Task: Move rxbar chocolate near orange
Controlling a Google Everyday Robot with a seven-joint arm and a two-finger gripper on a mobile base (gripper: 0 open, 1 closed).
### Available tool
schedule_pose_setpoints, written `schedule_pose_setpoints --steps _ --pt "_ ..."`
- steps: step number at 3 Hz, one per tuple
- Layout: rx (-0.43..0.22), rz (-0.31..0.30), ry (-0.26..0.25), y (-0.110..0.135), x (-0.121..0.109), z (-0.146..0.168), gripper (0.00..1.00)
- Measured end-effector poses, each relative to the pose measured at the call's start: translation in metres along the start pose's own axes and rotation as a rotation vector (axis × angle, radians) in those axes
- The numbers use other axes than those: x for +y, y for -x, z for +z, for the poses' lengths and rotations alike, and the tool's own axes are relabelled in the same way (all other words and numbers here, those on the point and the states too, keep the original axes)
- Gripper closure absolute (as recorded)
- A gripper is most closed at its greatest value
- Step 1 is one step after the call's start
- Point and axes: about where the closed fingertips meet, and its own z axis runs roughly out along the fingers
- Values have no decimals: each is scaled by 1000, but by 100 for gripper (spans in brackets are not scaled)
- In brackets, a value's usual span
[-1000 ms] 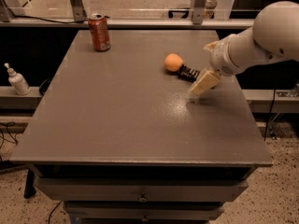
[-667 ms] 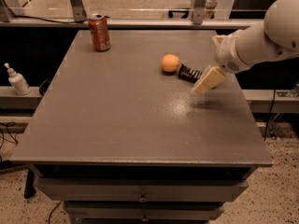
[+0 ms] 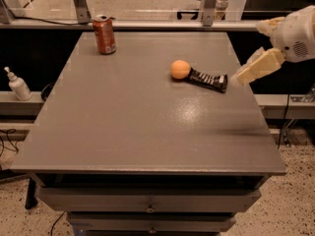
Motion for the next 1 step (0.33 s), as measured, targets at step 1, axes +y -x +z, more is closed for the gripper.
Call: schedule_pose_setpoints --steps 1 --pt "-83 22 1 11 6 -69 0"
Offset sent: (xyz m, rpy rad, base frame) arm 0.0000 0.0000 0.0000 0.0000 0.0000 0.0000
